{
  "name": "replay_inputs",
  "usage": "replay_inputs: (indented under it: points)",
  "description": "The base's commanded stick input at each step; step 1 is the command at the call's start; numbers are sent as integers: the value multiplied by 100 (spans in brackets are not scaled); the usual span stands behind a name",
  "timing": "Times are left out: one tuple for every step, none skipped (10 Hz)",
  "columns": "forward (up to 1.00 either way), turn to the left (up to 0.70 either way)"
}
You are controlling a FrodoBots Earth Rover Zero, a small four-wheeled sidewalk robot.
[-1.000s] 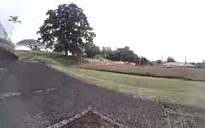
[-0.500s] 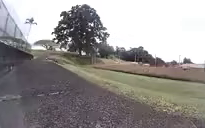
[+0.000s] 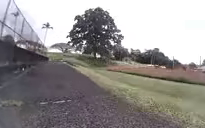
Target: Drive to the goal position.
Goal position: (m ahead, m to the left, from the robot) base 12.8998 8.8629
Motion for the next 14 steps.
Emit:
replay_inputs:
  points:
    - [70, 36]
    - [70, 36]
    - [70, 36]
    - [70, 36]
    - [70, 36]
    - [70, 36]
    - [70, 36]
    - [70, 36]
    - [70, 36]
    - [70, 36]
    - [70, 36]
    - [70, 36]
    - [70, 36]
    - [70, 36]
